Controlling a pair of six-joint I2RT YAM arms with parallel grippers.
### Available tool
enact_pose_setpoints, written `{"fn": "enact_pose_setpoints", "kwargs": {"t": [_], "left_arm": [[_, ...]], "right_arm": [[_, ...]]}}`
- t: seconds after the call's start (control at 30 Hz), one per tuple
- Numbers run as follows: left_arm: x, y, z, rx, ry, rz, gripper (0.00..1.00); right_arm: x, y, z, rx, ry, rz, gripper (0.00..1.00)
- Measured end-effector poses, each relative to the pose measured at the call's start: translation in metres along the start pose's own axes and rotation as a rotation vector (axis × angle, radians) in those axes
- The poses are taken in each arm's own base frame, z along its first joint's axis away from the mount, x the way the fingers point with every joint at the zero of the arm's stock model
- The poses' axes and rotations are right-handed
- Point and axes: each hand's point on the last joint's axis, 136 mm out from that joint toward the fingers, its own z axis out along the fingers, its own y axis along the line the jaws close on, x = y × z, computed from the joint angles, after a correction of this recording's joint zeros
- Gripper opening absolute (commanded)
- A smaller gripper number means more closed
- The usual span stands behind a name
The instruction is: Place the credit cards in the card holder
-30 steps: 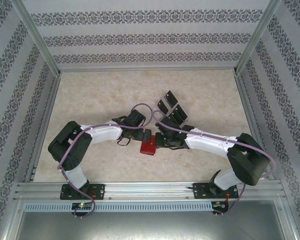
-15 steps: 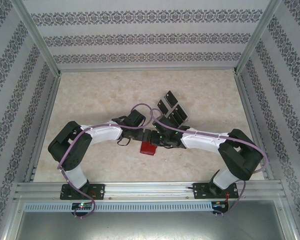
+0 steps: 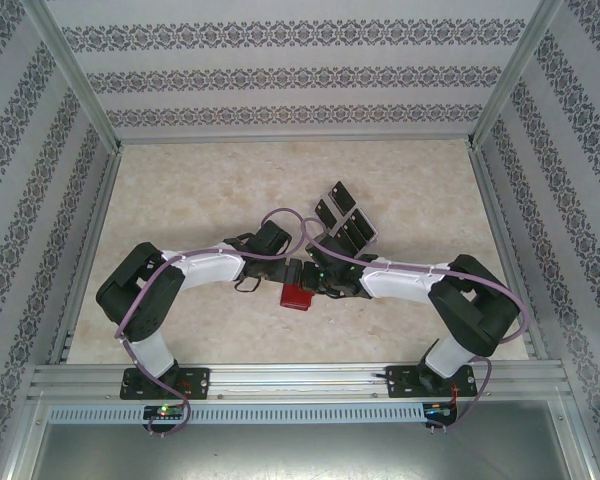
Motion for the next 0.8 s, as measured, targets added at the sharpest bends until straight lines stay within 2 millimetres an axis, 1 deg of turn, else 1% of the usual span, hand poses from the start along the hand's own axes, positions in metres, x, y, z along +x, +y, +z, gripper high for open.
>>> {"fn": "enact_pose_setpoints", "kwargs": {"t": [0.3, 0.63, 0.8], "left_arm": [[-0.001, 0.001, -0.004, -0.007, -0.005, -0.011, 1.0], [0.001, 0.01, -0.008, -0.032, 0.015, -0.029, 1.0], [0.006, 0.017, -0.014, -0.04, 0.006, -0.035, 1.0]], "right_arm": [[0.0, 0.0, 0.002, -0.015, -0.011, 0.009, 0.0], [-0.002, 0.002, 0.004, -0.027, -0.018, 0.011, 0.0], [-0.002, 0.002, 0.004, -0.029, -0.02, 0.01, 0.0]]}}
